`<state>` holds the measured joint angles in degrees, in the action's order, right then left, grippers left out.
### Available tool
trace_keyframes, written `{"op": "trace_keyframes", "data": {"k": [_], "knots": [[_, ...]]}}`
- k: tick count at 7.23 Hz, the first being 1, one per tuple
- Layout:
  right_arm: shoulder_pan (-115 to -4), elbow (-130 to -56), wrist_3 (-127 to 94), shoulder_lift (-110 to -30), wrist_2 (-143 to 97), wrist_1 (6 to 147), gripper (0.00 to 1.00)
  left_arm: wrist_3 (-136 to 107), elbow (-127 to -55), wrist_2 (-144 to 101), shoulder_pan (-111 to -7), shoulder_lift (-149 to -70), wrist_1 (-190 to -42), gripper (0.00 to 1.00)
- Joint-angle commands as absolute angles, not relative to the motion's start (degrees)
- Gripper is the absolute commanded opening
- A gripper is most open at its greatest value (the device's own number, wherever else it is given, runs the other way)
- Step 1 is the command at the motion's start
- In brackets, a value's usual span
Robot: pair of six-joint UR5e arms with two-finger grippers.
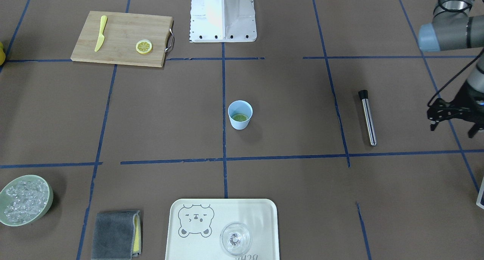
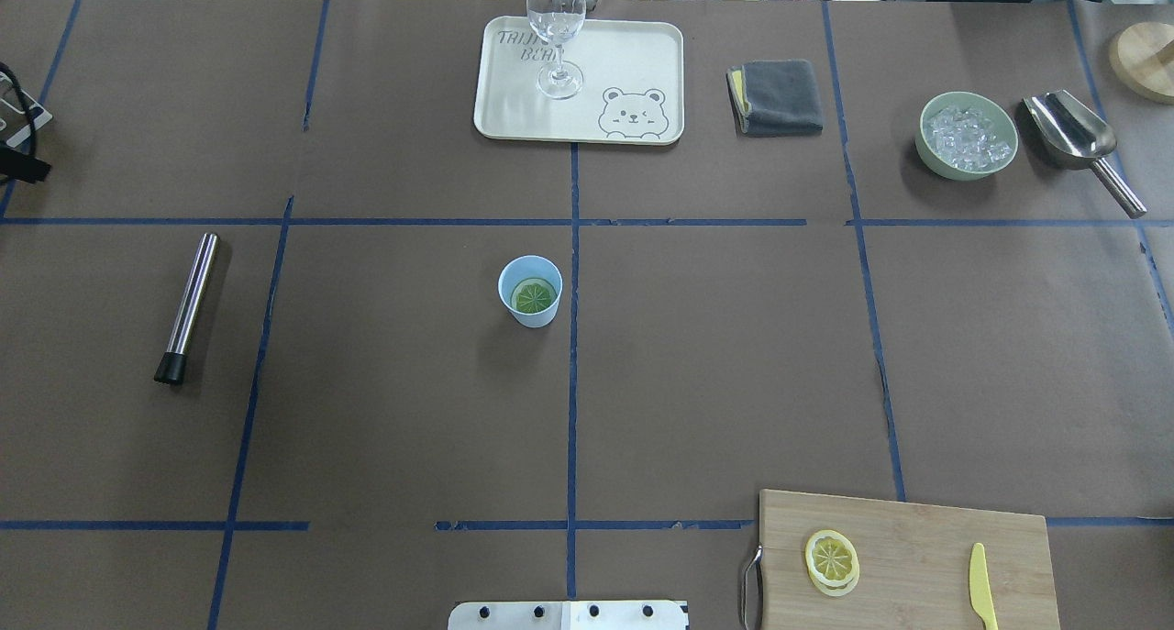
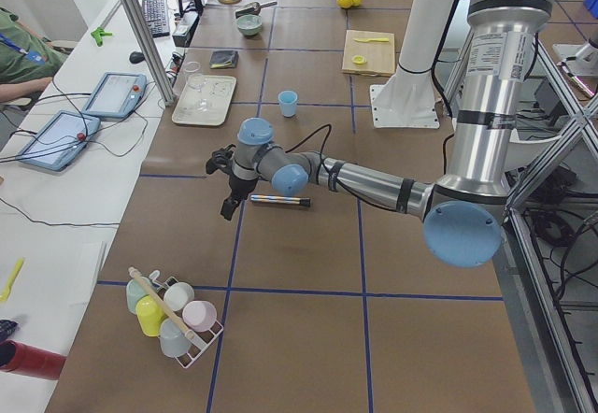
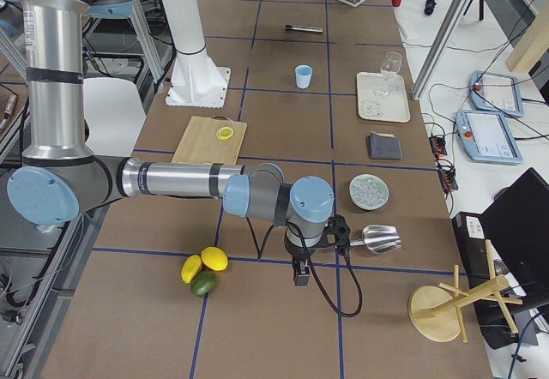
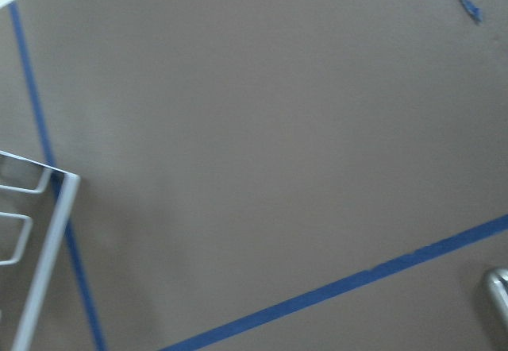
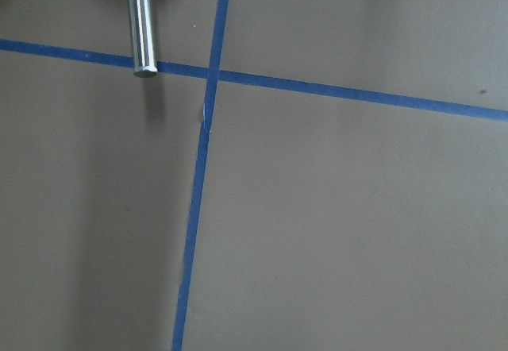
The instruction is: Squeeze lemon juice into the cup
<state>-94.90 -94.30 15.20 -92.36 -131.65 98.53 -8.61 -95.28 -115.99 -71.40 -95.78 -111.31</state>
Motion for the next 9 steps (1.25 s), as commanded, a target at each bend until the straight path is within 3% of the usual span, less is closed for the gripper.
{"op": "trace_keyframes", "data": {"k": [1, 3, 6, 9], "knots": [[-94.92, -94.22, 15.21, -92.20, -131.66, 98.53, 1.00, 9.85, -94.66, -118.91, -84.23, -95.71, -101.56, 1.00], [-94.92, -94.22, 15.29, -92.20, -131.57, 98.53, 1.00, 10.54, -94.48, -127.76, -89.46, -94.84, -89.08, 1.00], [-94.92, -94.57, 15.29, -92.20, -131.66, 98.53, 1.00, 10.72, -96.05, -131.19, -89.65, -88.00, -88.15, 1.00], [-94.83, -94.74, 15.47, -92.29, -131.75, 98.53, 1.00, 10.28, -95.80, -135.36, -89.56, -87.19, -87.63, 1.00]]}}
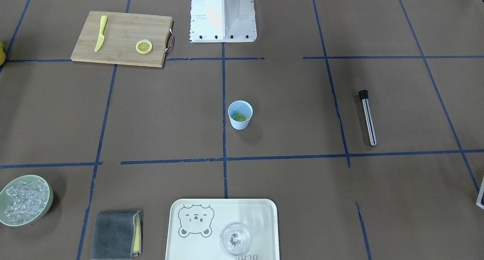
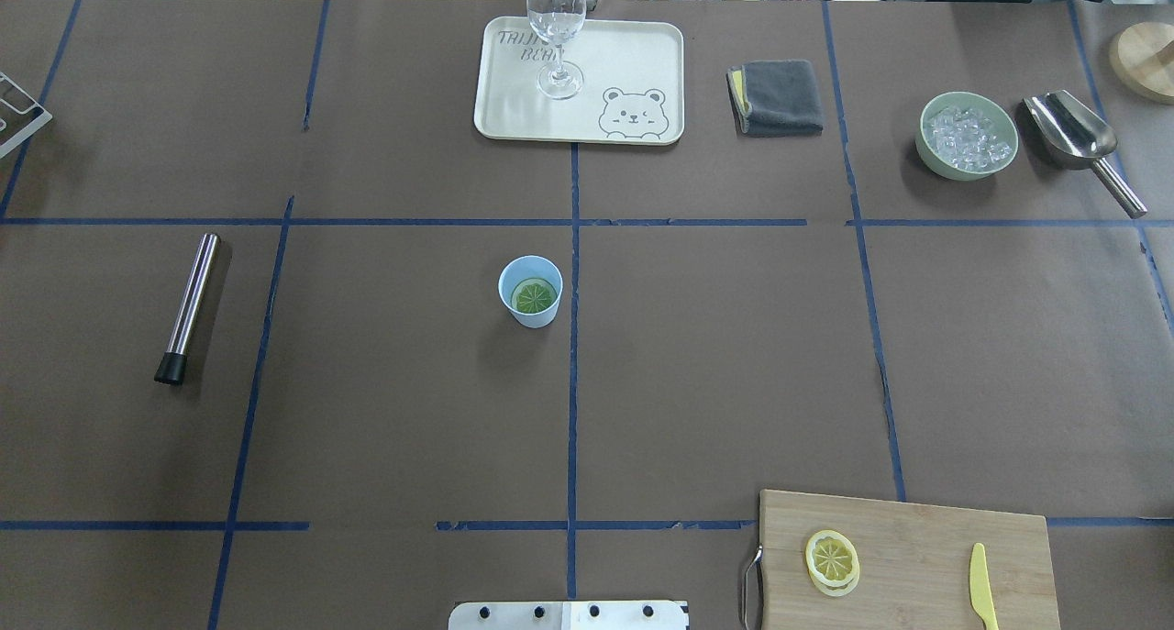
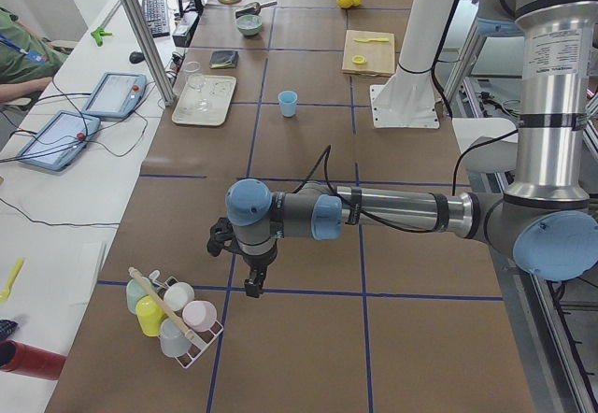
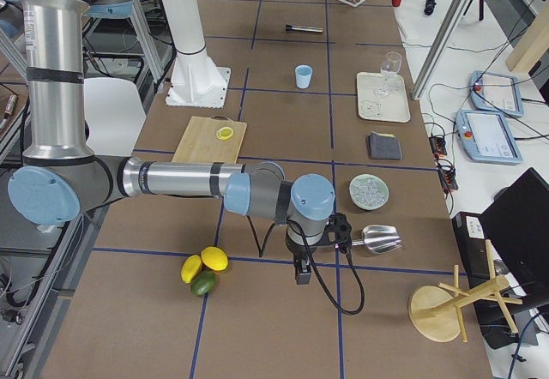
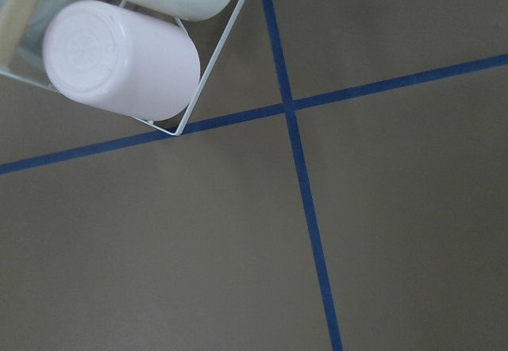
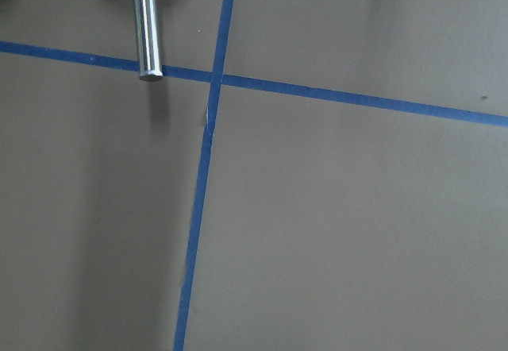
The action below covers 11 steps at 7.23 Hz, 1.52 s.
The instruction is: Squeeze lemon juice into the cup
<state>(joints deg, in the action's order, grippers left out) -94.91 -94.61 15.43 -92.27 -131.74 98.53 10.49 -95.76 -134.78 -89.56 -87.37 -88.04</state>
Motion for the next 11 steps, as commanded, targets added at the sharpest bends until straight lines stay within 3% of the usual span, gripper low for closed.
{"op": "trace_keyframes", "data": {"k": [1, 5, 11], "knots": [[-94.05, -95.36, 15.21, -92.29, -131.75, 98.53, 1.00, 10.37, -95.63, -134.57, -89.47, -87.27, -87.71, 1.00], [-93.26, -95.98, 15.20, -92.29, -131.75, 98.53, 1.00, 10.46, -99.83, -133.33, -89.91, -85.18, -87.71, 1.00], [-91.49, -95.98, 15.12, -92.29, -131.75, 98.53, 1.00, 10.28, -100.11, -133.94, -89.91, -83.41, -87.89, 1.00]]}}
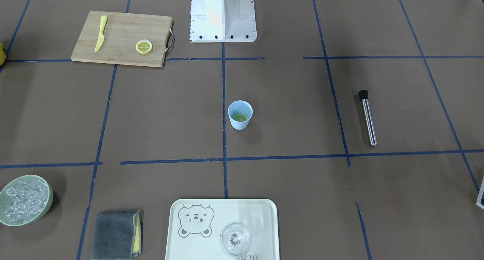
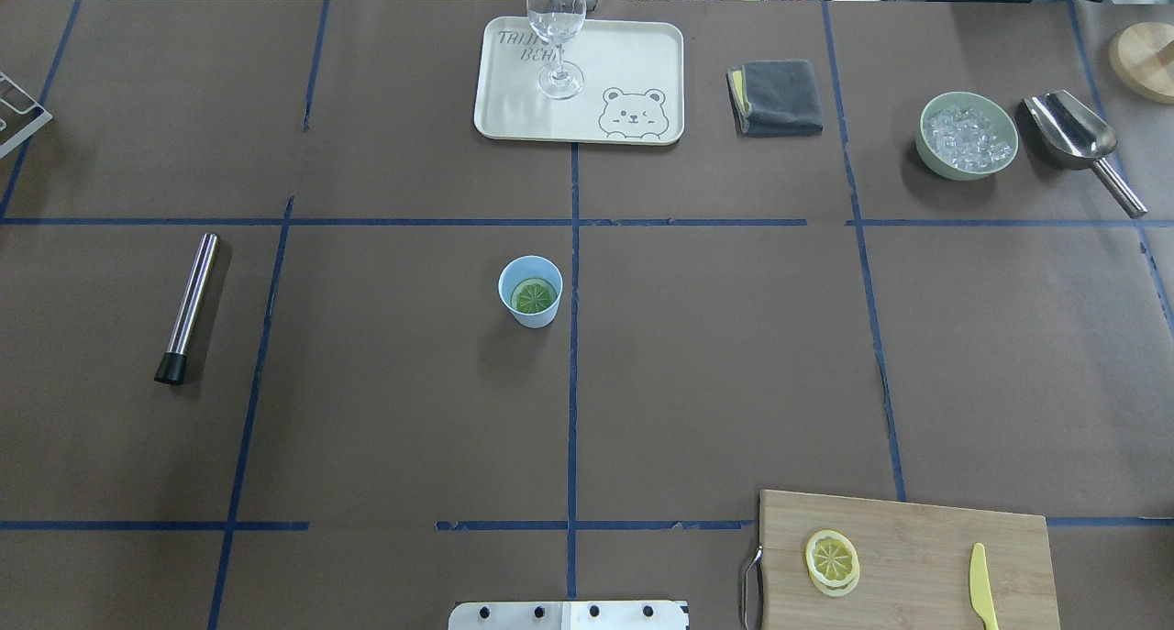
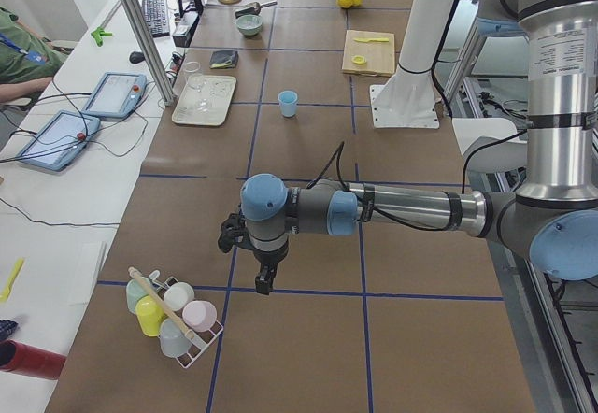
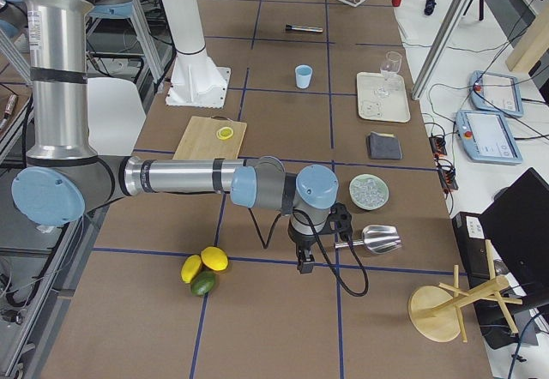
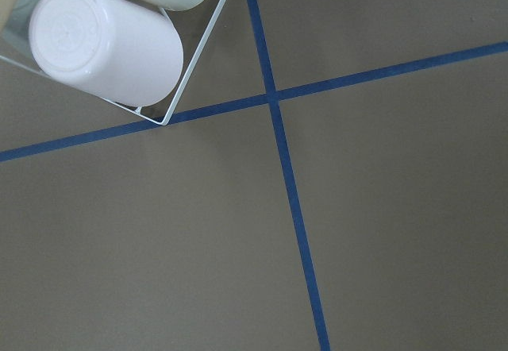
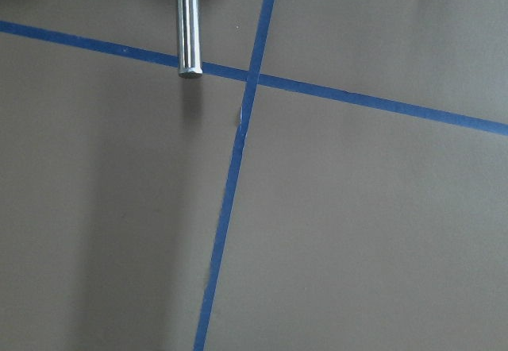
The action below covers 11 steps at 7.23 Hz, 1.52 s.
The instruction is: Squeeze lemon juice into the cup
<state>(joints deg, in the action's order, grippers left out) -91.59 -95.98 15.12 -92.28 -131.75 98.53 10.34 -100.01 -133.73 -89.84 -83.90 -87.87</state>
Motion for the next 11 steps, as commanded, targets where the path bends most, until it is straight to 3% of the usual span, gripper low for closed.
{"op": "trace_keyframes", "data": {"k": [1, 11], "knots": [[-91.49, -95.98, 15.03, -92.29, -131.75, 98.53, 1.00, 10.28, -100.28, -133.95, -89.91, -83.32, -87.89, 1.00], [-90.79, -95.27, 12.66, -93.16, -131.92, 94.39, 1.00, 10.46, -100.72, -133.42, -89.91, -83.50, -87.98, 1.00]]}}
